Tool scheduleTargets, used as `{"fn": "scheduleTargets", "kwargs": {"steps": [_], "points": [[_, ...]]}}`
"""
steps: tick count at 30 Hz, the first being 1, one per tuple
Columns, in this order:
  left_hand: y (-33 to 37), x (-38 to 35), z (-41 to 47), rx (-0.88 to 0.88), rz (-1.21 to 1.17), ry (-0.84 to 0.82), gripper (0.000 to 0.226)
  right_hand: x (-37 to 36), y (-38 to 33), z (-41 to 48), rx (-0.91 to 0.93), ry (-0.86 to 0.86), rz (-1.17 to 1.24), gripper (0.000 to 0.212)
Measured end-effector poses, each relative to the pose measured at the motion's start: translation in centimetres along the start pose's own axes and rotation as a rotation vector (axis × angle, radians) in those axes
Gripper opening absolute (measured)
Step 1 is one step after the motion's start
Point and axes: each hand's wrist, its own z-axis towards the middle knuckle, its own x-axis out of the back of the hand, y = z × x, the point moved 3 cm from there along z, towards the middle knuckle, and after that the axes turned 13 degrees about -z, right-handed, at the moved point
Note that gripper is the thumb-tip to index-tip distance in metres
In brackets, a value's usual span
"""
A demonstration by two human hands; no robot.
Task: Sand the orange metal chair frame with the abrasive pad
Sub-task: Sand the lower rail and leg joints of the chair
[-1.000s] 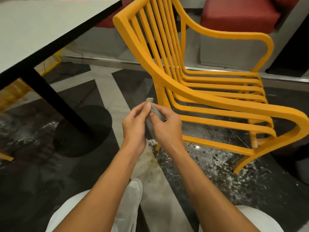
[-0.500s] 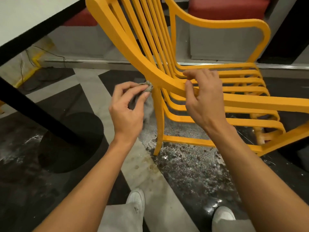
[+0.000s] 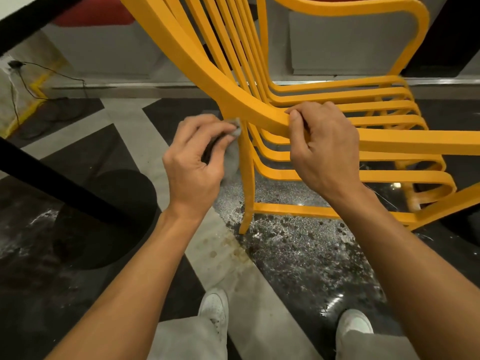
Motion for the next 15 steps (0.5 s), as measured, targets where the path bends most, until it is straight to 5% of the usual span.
{"fn": "scheduleTargets", "kwargs": {"steps": [15], "points": [[0.65, -0.26, -0.13, 0.017, 0.043, -0.001, 0.012, -0.25, -0.13, -0.04, -0.001, 0.03, -0.029, 0.029]]}}
